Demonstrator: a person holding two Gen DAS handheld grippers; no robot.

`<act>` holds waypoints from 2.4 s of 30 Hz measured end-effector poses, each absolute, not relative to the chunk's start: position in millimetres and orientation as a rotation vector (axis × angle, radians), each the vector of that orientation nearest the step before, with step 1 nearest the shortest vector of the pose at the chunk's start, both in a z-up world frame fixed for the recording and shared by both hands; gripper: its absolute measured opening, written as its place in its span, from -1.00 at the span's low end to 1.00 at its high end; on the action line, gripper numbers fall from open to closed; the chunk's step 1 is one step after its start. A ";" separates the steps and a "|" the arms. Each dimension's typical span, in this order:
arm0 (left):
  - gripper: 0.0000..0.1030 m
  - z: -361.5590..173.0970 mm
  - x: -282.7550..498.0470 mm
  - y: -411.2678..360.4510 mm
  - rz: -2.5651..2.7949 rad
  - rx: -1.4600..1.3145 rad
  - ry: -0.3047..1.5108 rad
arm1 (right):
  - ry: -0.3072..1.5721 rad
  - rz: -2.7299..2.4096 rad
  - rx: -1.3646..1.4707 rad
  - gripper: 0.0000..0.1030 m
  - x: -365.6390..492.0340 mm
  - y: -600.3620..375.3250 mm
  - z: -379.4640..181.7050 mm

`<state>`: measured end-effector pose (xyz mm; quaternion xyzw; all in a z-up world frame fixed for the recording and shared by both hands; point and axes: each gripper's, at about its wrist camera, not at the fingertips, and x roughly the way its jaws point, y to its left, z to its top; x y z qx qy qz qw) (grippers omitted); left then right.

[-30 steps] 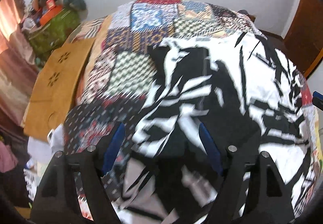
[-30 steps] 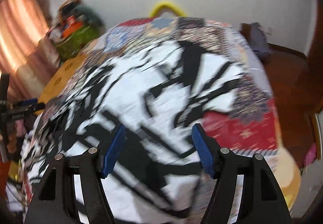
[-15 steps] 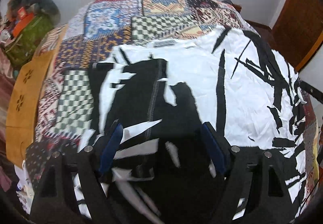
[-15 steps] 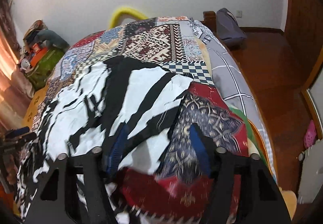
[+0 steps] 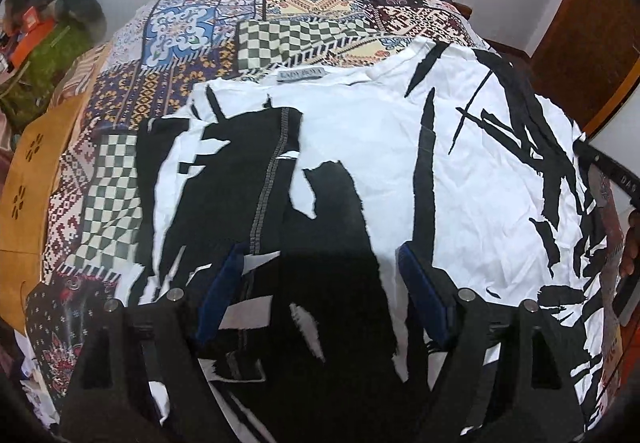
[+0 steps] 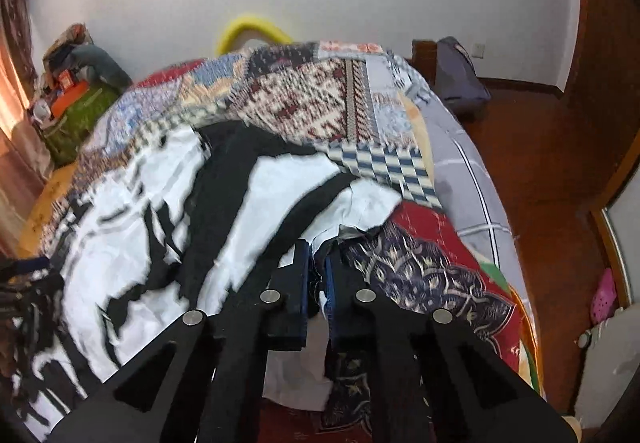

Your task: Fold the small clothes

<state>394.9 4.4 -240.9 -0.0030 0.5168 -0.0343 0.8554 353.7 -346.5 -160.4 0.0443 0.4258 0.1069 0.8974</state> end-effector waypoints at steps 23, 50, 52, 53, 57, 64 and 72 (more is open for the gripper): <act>0.54 -203.6 349.9 55.8 -0.011 -0.027 1.028 | 0.971 0.583 -0.064 -0.88 348.8 -189.3 -167.8; 0.67 -248.7 434.1 -85.9 -0.146 0.153 1.116 | 1.006 0.541 -0.091 -0.40 327.9 -256.9 -178.5; 0.80 -250.1 429.2 -85.6 -0.137 0.174 1.081 | 1.014 0.545 -0.074 -0.40 324.2 -261.7 -177.4; 0.83 -250.3 427.0 -85.1 -0.132 0.188 1.080 | 1.011 0.545 -0.068 -0.38 321.6 -264.3 -176.3; 0.83 -247.1 415.1 -79.6 -0.138 0.211 1.079 | 1.002 0.538 -0.068 -0.32 306.5 -272.0 -170.5; 0.83 -249.1 382.7 -61.0 -0.116 0.232 1.119 | 1.062 0.532 -0.095 -0.28 267.3 -282.5 -174.0; 0.83 -249.1 321.3 -14.7 -0.076 0.140 1.142 | 1.136 0.503 -0.091 -0.28 223.4 -297.3 -174.8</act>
